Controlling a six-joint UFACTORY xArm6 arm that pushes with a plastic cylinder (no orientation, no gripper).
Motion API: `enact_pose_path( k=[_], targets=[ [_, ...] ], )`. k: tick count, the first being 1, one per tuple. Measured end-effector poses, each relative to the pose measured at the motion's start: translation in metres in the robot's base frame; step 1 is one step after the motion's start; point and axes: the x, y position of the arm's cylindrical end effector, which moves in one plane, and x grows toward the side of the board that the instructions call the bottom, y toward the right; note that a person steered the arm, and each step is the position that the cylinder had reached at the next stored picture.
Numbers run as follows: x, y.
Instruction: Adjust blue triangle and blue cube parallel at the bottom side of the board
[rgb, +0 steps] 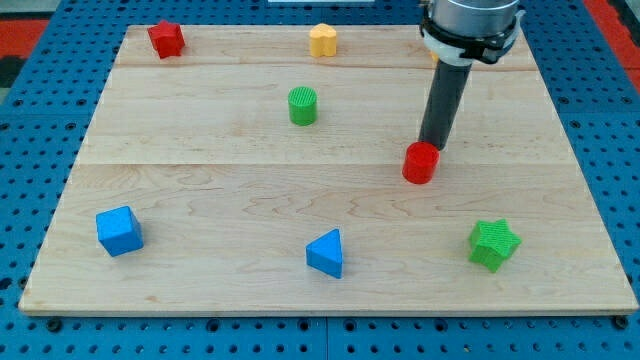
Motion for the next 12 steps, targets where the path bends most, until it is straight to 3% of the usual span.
enact_pose_path(
  k=[1,2,4,5,8,9,10,12],
  targets=[
    [-0.005,-0.021],
    [0.029,-0.076],
    [0.132,-0.085],
    [0.151,-0.068],
    [0.152,-0.116],
    [0.147,-0.104],
    [0.103,-0.110],
    [0.048,-0.306]
  ],
)
